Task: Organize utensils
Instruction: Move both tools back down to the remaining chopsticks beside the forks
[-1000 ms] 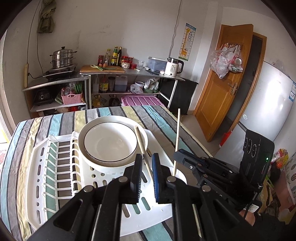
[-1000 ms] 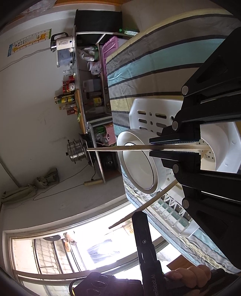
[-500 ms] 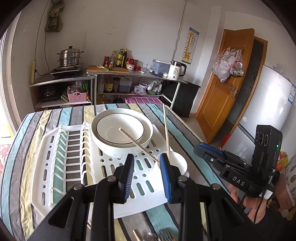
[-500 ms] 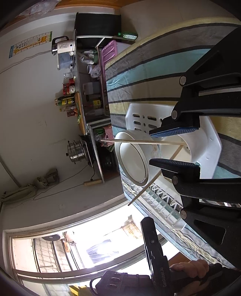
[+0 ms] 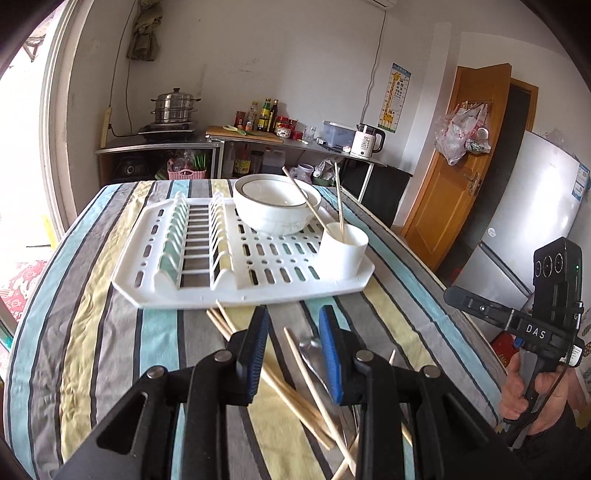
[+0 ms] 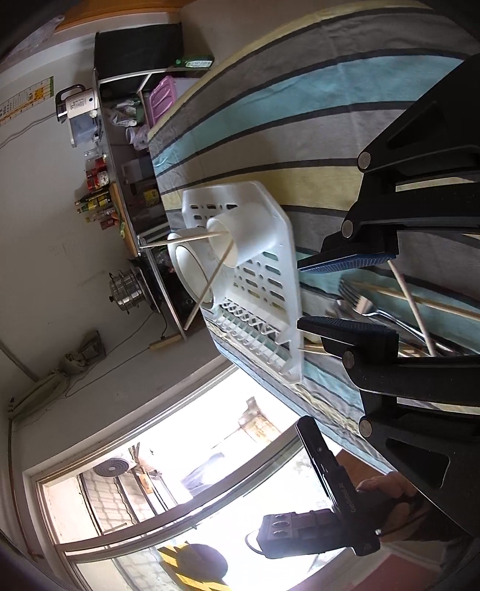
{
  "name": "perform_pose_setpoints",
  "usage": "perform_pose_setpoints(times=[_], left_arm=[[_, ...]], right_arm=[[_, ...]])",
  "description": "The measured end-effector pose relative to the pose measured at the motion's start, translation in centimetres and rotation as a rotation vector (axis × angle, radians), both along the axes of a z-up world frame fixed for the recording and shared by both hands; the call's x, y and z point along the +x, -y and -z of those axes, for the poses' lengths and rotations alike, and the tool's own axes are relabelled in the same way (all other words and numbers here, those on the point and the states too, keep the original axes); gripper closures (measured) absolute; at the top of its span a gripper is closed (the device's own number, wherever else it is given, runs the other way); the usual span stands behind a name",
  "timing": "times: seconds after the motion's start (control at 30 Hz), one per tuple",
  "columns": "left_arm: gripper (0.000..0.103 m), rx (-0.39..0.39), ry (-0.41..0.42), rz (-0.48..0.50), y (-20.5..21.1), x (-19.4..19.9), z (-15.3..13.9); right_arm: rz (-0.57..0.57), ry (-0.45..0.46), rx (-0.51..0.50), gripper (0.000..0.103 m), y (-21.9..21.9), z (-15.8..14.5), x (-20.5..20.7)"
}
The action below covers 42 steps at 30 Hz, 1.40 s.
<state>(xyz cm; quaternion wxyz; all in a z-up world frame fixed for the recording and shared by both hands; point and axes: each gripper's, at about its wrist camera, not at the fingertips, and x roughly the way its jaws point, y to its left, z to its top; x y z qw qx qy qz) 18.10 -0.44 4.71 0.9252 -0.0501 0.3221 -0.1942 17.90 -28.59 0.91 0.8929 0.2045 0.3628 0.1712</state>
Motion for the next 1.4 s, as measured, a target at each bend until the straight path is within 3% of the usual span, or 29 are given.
perform_pose_setpoints(times=[0.2,0.3,0.6,0.93,1.4], left_arm=[[0.071,-0.057,-0.052,-0.052,-1.8,-3.2,1.9],[0.065,-0.052,-0.091,-0.077,-2.2,-3.9,2.8],[0.065,-0.062,-0.175,-0.08,-2.0,-4.6,4.1],[0.065,-0.104,-0.284,-0.098,-2.2,-0.8,5.5],[0.067,-0.073,-0.384,-0.144,-0.5,5.3,6.4]], right_arm=[[-0.019,-0.067,0.038,0.078,-1.3,1.5,-3.5],[-0.023,-0.111,0.055,0.078,-1.8,2.2,-4.8],[-0.028,-0.224,0.07,0.078,-3.3,3.2,-5.7],[0.022,-0.346,0.126,0.078,-2.8,5.2,-4.2],[0.051,-0.481,0.117,0.078,-2.7,7.5,-0.7]])
